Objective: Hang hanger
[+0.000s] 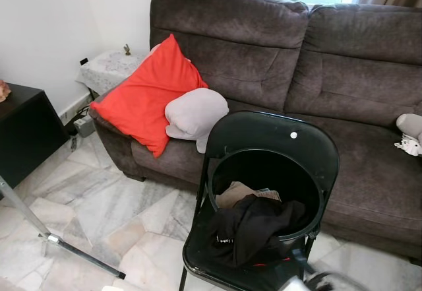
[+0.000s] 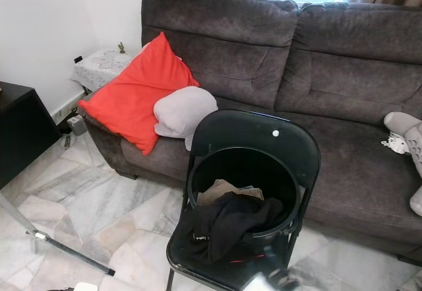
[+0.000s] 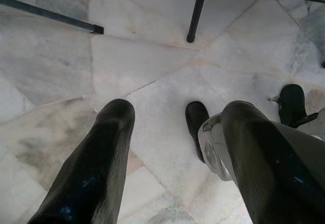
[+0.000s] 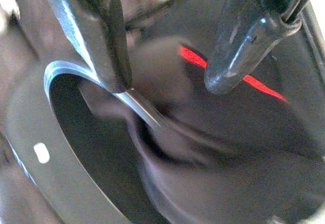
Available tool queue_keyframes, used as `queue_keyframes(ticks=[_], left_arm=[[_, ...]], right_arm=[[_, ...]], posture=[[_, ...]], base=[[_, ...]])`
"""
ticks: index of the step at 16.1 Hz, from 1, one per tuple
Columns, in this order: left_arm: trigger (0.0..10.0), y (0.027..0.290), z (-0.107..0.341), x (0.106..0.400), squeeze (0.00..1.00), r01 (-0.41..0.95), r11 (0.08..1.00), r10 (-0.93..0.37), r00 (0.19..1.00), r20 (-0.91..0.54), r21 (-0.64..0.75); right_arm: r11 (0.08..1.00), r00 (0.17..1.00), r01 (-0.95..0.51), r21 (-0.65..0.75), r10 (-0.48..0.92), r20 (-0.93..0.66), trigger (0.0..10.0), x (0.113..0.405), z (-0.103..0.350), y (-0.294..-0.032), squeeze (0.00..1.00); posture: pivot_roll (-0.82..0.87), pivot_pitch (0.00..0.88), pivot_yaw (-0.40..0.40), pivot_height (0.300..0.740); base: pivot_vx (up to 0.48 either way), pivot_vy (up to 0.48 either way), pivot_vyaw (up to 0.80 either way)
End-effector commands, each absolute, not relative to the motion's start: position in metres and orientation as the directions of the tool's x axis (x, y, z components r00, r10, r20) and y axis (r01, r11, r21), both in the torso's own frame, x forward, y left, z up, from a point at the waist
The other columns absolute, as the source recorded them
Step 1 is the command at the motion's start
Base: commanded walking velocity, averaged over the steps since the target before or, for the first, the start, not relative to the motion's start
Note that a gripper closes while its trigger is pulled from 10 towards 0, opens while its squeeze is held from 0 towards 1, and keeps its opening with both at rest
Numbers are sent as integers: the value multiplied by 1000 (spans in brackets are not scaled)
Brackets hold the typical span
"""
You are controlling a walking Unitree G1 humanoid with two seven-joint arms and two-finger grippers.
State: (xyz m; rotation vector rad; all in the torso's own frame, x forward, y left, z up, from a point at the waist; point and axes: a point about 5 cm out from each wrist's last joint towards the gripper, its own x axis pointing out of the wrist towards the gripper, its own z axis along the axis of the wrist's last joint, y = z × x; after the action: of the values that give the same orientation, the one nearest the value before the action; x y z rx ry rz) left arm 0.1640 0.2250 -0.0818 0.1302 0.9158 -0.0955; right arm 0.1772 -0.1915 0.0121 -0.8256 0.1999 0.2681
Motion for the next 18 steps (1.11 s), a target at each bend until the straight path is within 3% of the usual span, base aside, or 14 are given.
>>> queue_keyframes(ticks=[1,4,8,11,15,18], left_arm=[[10000,224,-83,161,0,163,984,-37,592,-805,74],[10000,224,-83,163,0,163,984,-37,596,-802,76],[10000,225,-82,164,0,165,983,-35,599,-800,80],[10000,226,-82,164,0,164,983,-34,598,-801,80],[10000,227,-82,162,0,163,983,-31,593,-805,82],[10000,230,-82,162,0,157,984,-23,588,-808,87]], right_arm=[[745,948,-236,-624,35,-317,10000,177,6,-206,0],[886,924,-118,-448,-67,-376,10000,178,-1,-219,0],[900,935,-219,-377,83,-345,10000,190,12,-218,0],[851,875,-430,-303,310,-371,10000,187,16,-199,0],[818,825,-525,-237,420,-377,10000,187,21,-195,0],[792,801,-556,-251,431,-415,10000,194,22,-207,0]], posture=[[-4,33,41,740],[4,32,41,740],[5,31,45,740],[7,31,46,740],[7,31,50,740],[7,31,50,740]], base=[[0,0,0],[0,0,0],[0,0,0],[0,0,0],[0,0,0],[0,0,0]])
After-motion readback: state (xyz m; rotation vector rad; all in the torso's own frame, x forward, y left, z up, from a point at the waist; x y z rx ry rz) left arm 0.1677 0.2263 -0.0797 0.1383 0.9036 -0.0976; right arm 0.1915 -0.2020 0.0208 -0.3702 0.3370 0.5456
